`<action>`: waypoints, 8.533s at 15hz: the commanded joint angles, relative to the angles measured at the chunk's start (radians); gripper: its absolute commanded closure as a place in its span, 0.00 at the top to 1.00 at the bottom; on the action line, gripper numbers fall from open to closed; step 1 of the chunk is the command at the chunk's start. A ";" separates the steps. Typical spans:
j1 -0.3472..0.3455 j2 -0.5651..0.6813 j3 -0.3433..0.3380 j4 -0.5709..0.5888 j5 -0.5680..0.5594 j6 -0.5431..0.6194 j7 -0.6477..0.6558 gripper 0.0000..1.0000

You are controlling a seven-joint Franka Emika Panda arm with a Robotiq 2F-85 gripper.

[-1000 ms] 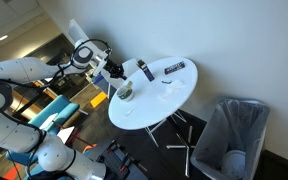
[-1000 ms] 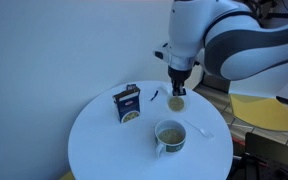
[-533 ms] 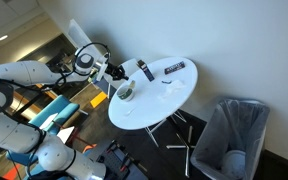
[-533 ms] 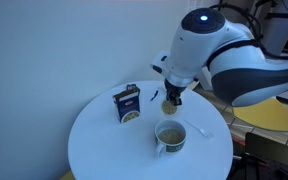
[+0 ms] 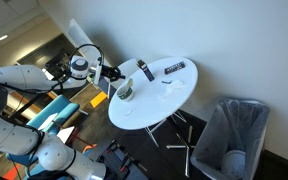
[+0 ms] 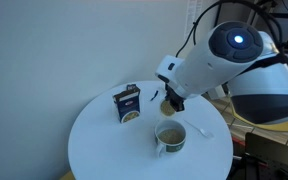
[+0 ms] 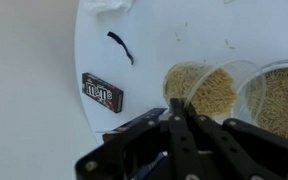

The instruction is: Pour the contents in the clear cup into the white and green mug

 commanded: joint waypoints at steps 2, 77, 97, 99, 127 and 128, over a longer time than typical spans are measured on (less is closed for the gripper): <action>0.003 -0.075 0.036 -0.063 -0.201 0.004 0.158 0.01; 0.096 0.048 0.027 0.038 -0.180 -0.275 0.393 0.01; -0.163 -0.089 -0.178 0.092 0.410 -0.144 0.262 0.01; -0.200 -0.068 -0.214 0.115 0.460 -0.147 0.281 0.01; -0.528 0.501 -0.532 0.488 1.082 0.094 0.338 0.01; -0.539 0.543 -0.529 0.516 1.101 0.098 0.347 0.01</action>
